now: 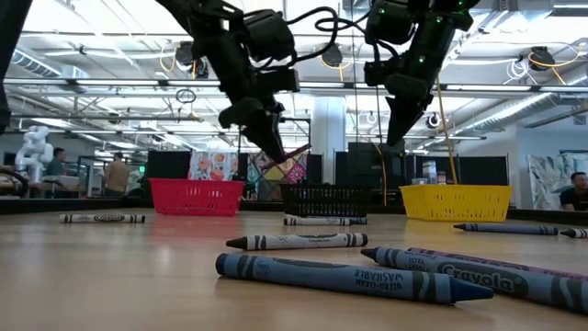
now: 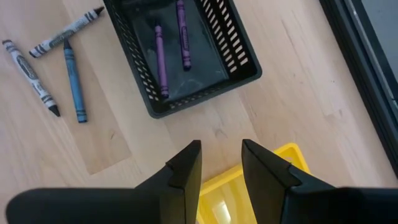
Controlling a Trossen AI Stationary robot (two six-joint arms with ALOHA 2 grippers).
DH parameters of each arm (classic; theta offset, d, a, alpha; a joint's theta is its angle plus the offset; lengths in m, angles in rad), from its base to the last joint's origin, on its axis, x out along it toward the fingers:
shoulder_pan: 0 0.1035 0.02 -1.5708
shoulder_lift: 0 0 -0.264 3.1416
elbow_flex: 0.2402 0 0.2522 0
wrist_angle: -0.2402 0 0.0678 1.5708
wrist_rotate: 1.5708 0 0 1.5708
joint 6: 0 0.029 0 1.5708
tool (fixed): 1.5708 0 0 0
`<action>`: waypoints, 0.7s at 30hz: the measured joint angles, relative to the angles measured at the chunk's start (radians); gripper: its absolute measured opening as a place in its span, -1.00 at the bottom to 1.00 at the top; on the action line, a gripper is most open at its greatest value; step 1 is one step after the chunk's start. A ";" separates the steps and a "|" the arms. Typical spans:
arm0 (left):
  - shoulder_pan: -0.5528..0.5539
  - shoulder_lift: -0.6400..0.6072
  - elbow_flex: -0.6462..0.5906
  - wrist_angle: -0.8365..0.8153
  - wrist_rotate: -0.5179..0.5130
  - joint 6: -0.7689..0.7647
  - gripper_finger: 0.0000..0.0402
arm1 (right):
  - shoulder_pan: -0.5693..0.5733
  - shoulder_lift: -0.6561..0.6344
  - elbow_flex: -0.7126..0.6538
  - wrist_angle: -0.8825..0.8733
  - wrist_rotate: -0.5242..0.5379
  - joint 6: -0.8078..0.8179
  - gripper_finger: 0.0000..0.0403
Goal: Sort crayons
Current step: Put the violet crayon into the black bin
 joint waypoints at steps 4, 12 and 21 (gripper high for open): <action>0.045 0.001 0.000 0.051 0.023 0.039 -0.97 | 0.000 0.000 0.000 0.011 0.001 0.007 -0.49; 0.075 0.001 0.000 0.114 0.043 0.143 -0.97 | 0.000 0.000 0.000 -0.018 0.126 0.140 -0.49; 0.107 0.081 0.025 0.179 0.105 0.192 -0.97 | 0.004 0.000 0.000 -0.057 0.123 0.271 -0.49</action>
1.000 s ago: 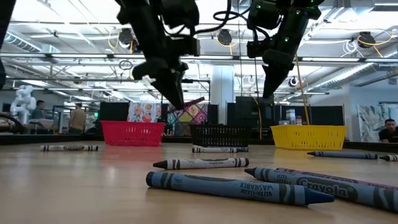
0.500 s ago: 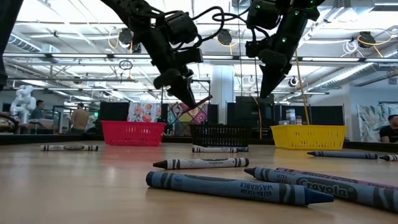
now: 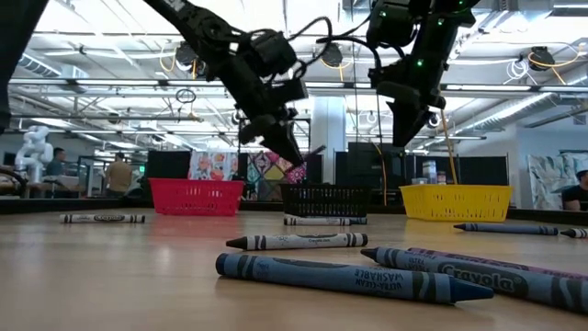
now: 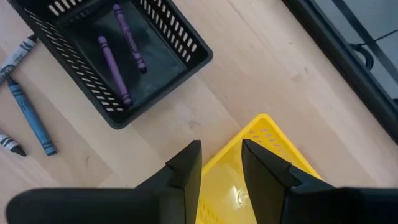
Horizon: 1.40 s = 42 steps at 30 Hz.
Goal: Sort crayons
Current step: Put the violet crayon into the black bin, then put the black crayon into the yellow bin
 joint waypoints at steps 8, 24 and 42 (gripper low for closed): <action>0.007 0.091 0.089 -0.008 0.002 -0.001 -0.97 | 0.000 0.000 0.000 -0.009 0.000 0.005 -0.49; -0.002 0.109 0.112 -0.045 -0.014 -0.010 -0.81 | 0.001 0.000 0.000 -0.018 -0.002 0.002 -0.49; -0.061 0.061 0.111 -0.094 -0.206 -0.011 -0.77 | -0.001 0.000 0.000 0.015 -0.116 -0.064 -0.49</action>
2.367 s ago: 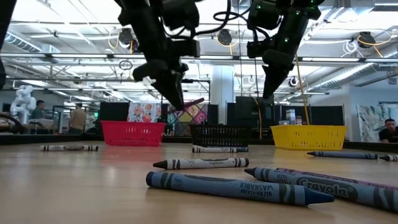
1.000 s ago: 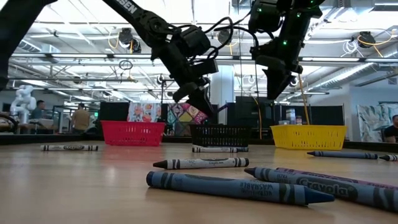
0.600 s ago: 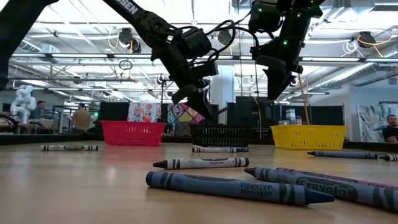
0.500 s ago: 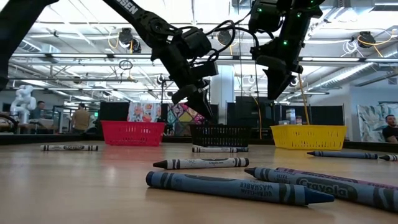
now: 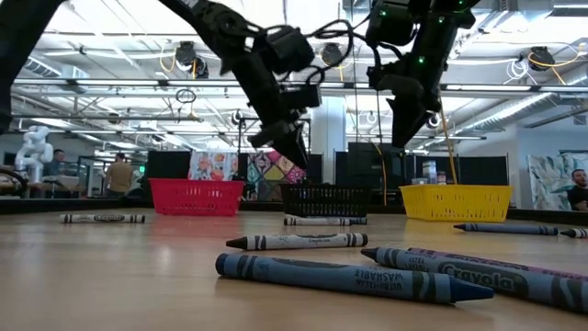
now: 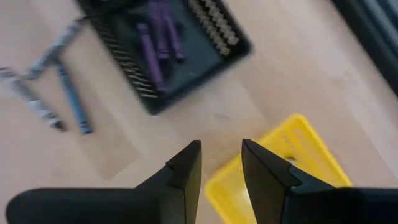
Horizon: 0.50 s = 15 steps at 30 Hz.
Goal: Sort crayons
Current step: Put the black crayon into the yellow bin
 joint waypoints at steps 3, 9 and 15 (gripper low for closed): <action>-0.024 -0.051 0.000 -0.037 -0.006 -0.033 -0.77 | 0.006 0.000 0.000 0.035 -0.081 -0.065 -0.49; -0.067 -0.175 0.000 -0.185 -0.007 -0.143 -0.77 | 0.041 0.001 0.000 0.169 -0.197 -0.167 -0.49; -0.108 -0.286 0.000 -0.325 -0.008 -0.237 -0.77 | 0.095 0.014 0.000 0.239 -0.206 -0.282 -0.49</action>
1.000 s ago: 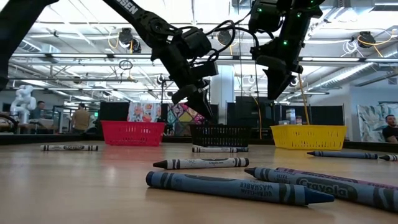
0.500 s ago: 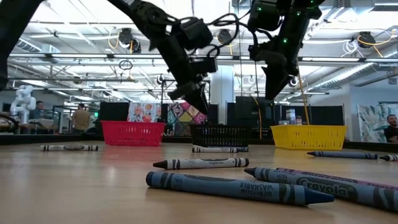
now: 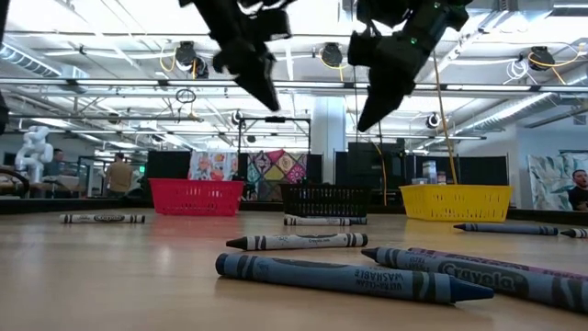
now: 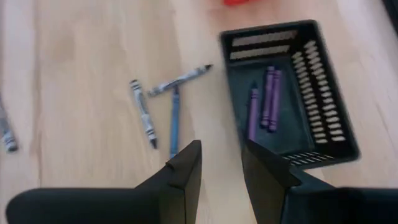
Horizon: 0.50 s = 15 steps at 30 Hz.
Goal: Sort crayons
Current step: Put the black crayon into the yellow bin
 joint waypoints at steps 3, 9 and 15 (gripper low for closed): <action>-0.013 -0.036 0.000 -0.075 -0.002 -0.027 -0.77 | 0.023 0.011 0.001 0.047 -0.015 -0.031 -0.49; -0.024 -0.074 -0.001 -0.265 -0.002 -0.135 -0.77 | 0.063 0.063 0.000 0.132 -0.100 -0.076 -0.49; -0.039 -0.081 -0.002 -0.386 0.008 -0.229 -0.77 | 0.088 0.146 0.000 0.208 -0.095 -0.110 -0.49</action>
